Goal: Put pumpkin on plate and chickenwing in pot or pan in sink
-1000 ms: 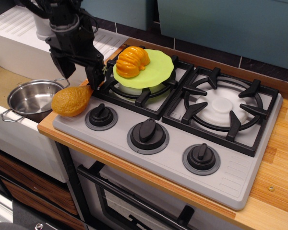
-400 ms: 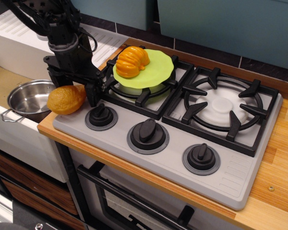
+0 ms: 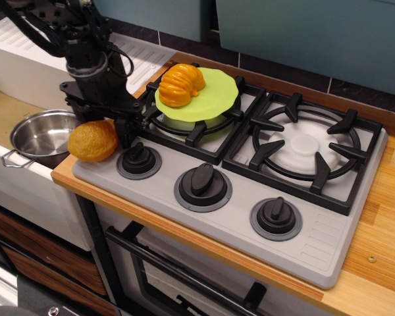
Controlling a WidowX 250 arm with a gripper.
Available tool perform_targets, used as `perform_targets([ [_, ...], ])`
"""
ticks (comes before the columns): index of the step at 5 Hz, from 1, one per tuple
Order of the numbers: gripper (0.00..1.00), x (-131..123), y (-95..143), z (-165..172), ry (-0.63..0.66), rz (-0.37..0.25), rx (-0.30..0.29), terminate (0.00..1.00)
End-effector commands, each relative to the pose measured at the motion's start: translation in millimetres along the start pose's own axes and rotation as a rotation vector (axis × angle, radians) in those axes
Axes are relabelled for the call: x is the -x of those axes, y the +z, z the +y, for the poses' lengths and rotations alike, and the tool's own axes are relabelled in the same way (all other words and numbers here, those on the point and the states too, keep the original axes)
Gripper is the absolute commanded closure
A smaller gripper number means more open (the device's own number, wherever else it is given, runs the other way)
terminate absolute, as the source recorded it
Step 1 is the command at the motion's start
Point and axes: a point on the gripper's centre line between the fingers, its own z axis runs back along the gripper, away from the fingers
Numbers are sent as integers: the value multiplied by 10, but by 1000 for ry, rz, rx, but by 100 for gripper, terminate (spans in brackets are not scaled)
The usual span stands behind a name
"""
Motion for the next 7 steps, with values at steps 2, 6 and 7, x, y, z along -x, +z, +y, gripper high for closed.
perform_targets([
  [2,100,-104,177,-59,9,-36,-29,0],
  [6,100,-416,754,419,-84,51,2,0],
  [7,100,-589,708,642,-113,62,36,0],
])
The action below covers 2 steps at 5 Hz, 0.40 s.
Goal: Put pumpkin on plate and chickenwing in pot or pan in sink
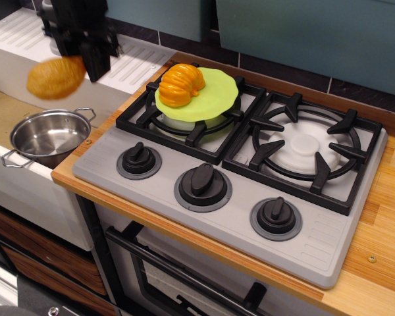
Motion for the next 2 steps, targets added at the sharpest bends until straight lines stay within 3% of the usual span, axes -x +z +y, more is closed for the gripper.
perform_targets([
  [1,100,-302,-25,397,-38,-28,39,0],
  [2,100,-306,-165,507,-32,-31,62,0],
])
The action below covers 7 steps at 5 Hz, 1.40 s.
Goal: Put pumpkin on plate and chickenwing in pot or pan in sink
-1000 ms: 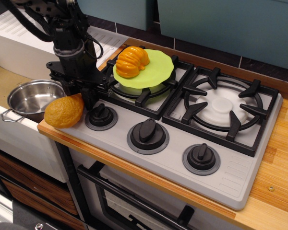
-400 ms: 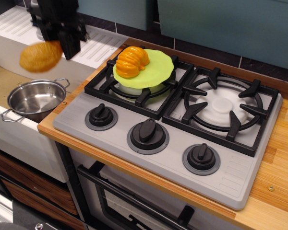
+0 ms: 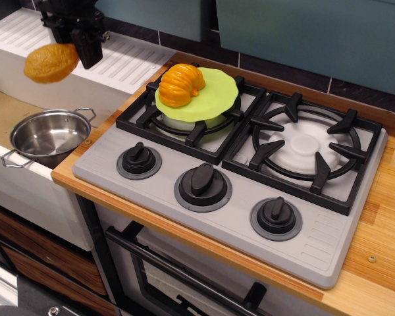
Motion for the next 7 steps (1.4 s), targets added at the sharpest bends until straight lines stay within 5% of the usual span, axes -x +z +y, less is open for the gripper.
perform_targets([
  [1,100,-52,-48,261,1,-53,4,0],
  [4,100,148,-379,358,29,-85,24,0],
  [5,0,183,-388,331,35,-85,32,0],
  [7,0,152,-217,235,65,-66,20,0],
])
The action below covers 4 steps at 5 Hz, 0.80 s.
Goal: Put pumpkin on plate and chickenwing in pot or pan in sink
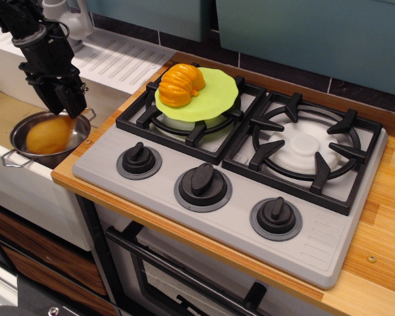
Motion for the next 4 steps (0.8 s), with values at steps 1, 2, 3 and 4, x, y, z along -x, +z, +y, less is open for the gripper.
perform_targets([
  [1,0,-164,463,-106,-3,-39,-73,0],
  [2,0,-156,714,-184,8,-11,-110,0],
  [3,0,-163,1025,-282,23,21,-149,0],
  [4,0,-202,1246,-370,29,43,-177,0],
])
